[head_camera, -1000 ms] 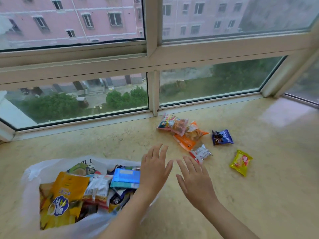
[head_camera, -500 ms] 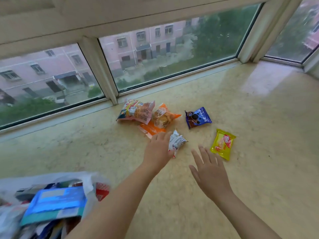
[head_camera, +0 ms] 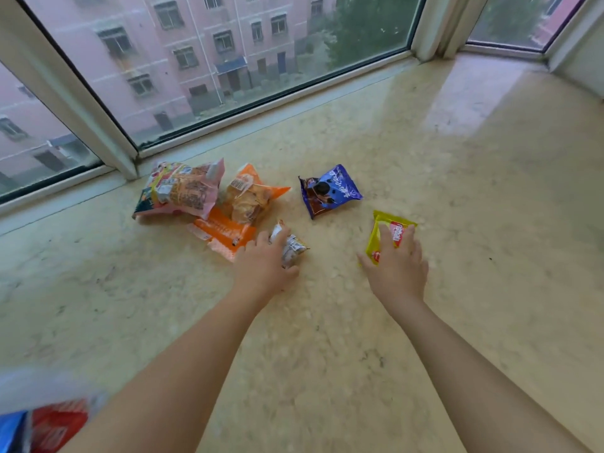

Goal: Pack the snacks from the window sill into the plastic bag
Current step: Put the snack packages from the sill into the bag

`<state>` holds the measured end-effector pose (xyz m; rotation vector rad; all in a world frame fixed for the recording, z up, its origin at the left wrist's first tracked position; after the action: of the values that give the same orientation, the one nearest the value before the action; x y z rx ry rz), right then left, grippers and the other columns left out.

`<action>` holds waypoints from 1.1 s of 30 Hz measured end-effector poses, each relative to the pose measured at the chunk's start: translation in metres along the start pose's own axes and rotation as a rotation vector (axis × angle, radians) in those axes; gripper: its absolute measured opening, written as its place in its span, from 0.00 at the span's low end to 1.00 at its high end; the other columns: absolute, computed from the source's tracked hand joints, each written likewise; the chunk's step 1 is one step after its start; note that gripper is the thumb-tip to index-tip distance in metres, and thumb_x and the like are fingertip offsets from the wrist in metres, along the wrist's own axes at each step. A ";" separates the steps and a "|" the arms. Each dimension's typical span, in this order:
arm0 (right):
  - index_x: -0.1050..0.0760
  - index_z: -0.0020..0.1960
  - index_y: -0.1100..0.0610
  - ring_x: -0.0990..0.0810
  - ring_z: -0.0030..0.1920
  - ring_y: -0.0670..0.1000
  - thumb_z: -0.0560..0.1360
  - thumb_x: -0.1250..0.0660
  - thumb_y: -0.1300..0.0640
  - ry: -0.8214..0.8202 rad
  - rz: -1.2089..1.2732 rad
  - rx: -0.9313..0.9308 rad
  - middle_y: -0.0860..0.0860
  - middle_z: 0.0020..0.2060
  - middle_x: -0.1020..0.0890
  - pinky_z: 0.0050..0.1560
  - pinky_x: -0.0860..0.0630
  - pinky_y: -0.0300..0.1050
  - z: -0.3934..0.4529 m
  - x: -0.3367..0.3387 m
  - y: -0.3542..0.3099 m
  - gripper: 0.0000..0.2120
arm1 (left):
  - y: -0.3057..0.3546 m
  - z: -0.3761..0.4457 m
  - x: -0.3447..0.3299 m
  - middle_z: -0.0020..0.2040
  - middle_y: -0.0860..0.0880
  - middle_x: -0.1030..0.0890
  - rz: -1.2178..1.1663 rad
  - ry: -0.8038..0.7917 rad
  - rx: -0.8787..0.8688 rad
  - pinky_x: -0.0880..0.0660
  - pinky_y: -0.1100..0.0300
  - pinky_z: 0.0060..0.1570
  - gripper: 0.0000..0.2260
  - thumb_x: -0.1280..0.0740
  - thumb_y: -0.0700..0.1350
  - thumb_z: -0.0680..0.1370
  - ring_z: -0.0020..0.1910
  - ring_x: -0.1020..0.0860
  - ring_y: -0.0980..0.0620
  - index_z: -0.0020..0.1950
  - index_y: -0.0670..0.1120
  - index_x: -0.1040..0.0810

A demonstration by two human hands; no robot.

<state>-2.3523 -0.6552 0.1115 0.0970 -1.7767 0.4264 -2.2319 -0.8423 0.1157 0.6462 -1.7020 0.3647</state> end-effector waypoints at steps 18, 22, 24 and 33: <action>0.27 0.65 0.50 0.29 0.59 0.59 0.66 0.28 0.51 0.051 0.103 0.199 0.51 0.69 0.30 0.49 0.26 0.50 -0.054 -0.017 -0.018 0.28 | 0.003 -0.060 0.007 0.61 0.49 0.26 -0.115 0.221 -0.012 0.30 0.54 0.46 0.23 0.35 0.50 0.75 0.52 0.23 0.46 0.70 0.61 0.32; 0.27 0.67 0.49 0.29 0.61 0.56 0.65 0.27 0.52 0.073 0.175 0.241 0.48 0.69 0.30 0.47 0.27 0.46 -0.089 0.001 -0.031 0.30 | -0.003 -0.094 0.032 0.55 0.47 0.19 -0.078 0.285 -0.051 0.30 0.55 0.35 0.25 0.24 0.48 0.65 0.38 0.20 0.45 0.61 0.58 0.23; 0.27 0.66 0.49 0.28 0.61 0.55 0.65 0.27 0.53 0.097 0.209 0.276 0.47 0.69 0.29 0.45 0.27 0.44 -0.110 0.020 -0.040 0.30 | -0.008 -0.116 0.053 0.52 0.47 0.18 -0.054 0.334 -0.052 0.30 0.56 0.33 0.26 0.22 0.49 0.63 0.39 0.19 0.46 0.59 0.57 0.21; 0.23 0.63 0.51 0.26 0.60 0.55 0.63 0.26 0.54 0.108 0.267 0.401 0.48 0.67 0.27 0.45 0.25 0.46 -0.228 0.132 -0.097 0.28 | -0.067 -0.239 0.170 0.47 0.49 0.19 -0.150 0.411 0.094 0.32 0.56 0.35 0.22 0.26 0.47 0.67 0.34 0.20 0.45 0.60 0.56 0.22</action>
<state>-2.1472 -0.6477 0.3027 0.1158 -1.5820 0.9614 -2.0240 -0.7981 0.3287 0.7089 -1.2437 0.4397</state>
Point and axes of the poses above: each hand's wrist, its own z-axis towards the middle knuckle, its own x-axis out of the back of the hand, y = z × x, the point moved 2 cm from there along z, towards the middle knuckle
